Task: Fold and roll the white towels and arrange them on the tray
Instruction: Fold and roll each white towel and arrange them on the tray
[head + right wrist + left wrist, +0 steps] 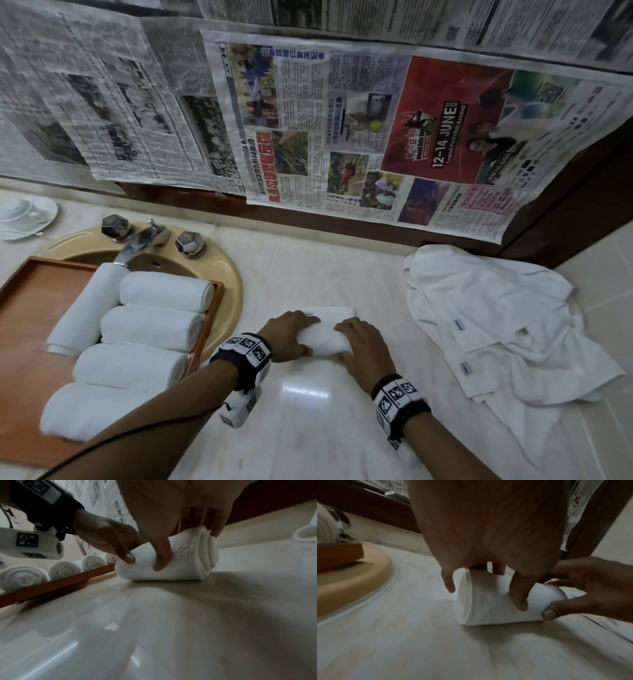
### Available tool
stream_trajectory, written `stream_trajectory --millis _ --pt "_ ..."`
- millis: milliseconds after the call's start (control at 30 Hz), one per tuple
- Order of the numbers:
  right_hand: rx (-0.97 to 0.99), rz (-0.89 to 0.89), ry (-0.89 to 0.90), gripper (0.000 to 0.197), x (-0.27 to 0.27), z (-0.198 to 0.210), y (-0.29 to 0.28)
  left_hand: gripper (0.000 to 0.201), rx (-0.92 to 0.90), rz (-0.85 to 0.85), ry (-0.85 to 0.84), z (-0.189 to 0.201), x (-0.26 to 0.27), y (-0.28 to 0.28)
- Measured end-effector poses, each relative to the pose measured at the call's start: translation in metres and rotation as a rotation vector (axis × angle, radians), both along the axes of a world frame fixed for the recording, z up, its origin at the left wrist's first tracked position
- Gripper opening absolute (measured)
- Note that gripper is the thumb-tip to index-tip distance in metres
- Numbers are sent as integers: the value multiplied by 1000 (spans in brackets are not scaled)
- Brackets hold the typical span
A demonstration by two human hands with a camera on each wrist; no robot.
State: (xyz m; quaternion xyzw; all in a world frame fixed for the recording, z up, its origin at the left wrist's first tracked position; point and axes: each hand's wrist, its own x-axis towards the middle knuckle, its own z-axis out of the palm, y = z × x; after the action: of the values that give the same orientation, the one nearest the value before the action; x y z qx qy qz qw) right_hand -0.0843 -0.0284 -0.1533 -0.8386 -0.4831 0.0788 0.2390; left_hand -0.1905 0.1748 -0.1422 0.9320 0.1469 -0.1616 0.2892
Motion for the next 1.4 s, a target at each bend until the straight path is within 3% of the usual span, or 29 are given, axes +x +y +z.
stream_trajectory --millis 267,367,633,733,833,1000,1100,1400 --pt "-259 -111 332 47 29 22 20 65 72 287 -212 5 -7 5" --pt "-342 -147 465 45 32 22 25 64 -59 430 -235 7 -4 4" --pt "-334 -235 635 45 20 14 16 92 -341 769 -135 3 11 -14" --pt "-214 -266 701 40 17 16 13 100 -414 779 -105 -1 17 -17" --pt "-76 -290 725 57 12 15 9 112 -495 813 -84 -3 21 -22" --pt "83 -217 974 59 3 10 -1 100 -584 750 -65 2 26 -41" --pt "155 -261 1097 73 -2 10 -6 96 -603 681 -91 3 24 -47" --pt "307 -232 1137 85 -13 42 -6 72 -837 636 -228 43 11 -47"
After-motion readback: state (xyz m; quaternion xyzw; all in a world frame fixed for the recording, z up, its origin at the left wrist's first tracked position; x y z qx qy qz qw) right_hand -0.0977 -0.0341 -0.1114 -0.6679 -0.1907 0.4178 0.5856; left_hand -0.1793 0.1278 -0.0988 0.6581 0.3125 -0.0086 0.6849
